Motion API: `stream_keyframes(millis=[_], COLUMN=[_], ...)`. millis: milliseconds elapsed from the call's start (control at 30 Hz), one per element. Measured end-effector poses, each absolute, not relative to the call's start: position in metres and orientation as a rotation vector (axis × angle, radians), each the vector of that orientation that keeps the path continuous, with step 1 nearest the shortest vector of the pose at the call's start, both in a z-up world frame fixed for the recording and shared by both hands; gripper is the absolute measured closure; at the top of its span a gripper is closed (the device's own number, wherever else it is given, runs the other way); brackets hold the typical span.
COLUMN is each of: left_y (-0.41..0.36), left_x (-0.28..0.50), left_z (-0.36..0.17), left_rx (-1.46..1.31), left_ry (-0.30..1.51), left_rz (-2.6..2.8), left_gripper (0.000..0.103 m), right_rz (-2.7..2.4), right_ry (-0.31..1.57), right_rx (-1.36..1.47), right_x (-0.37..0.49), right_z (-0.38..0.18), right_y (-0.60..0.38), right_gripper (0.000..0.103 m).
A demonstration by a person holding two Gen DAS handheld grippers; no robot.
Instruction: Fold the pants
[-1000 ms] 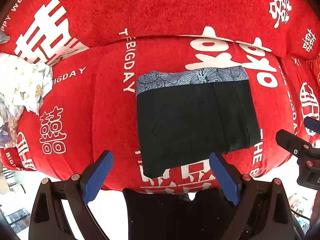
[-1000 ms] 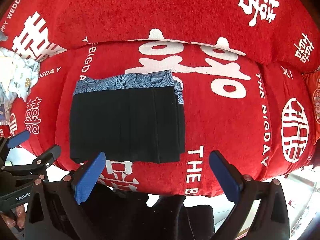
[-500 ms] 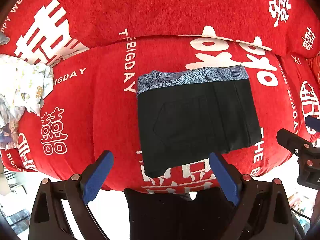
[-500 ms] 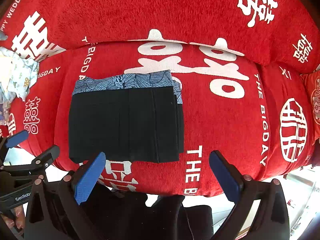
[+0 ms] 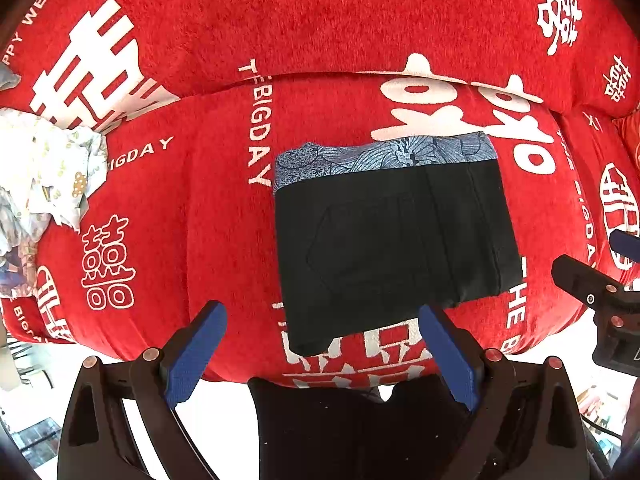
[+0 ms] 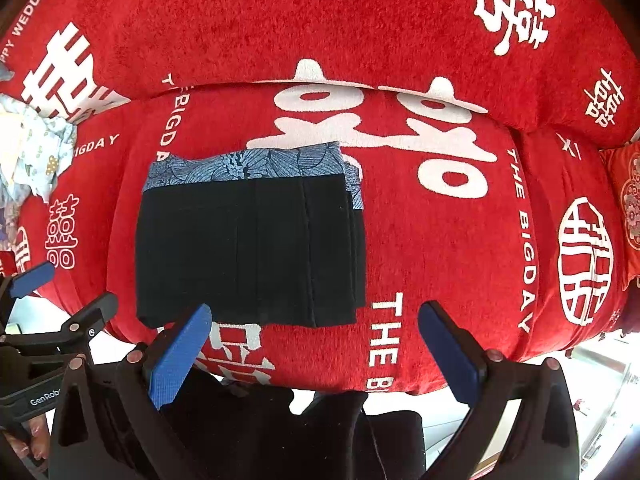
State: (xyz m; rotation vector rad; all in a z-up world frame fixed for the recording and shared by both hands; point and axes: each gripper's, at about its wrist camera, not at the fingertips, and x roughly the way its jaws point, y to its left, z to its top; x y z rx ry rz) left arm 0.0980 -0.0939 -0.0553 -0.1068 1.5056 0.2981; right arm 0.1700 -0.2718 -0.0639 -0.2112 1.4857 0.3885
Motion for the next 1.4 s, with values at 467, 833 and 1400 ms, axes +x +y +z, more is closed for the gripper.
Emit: stream_keyframes(millis=[467, 833, 1400], left_y=[-0.0930, -0.0933, -0.0936], left_x=[0.0974, 0.0974, 0.0955], left_z=[-0.0545, -0.0541, -0.0519], left_rx=[-0.101, -0.091, -0.091], left_ry=[1.504, 1.500, 1.496], left_rz=[0.303, 0.308, 0.308], left_gripper=[0.006, 0.006, 0.006], right_rz=[0.393, 0.394, 0.395], right_ry=[1.483, 1.483, 1.481], right_rx=[-0.221, -0.222, -0.223], right_x=[0.1707, 0.1713, 0.1655], right_z=[-0.0640, -0.0638, -0.0632], right_y=[-0.2686, -0.2687, -0.2680], right_gripper=[0.000, 0.000, 0.000])
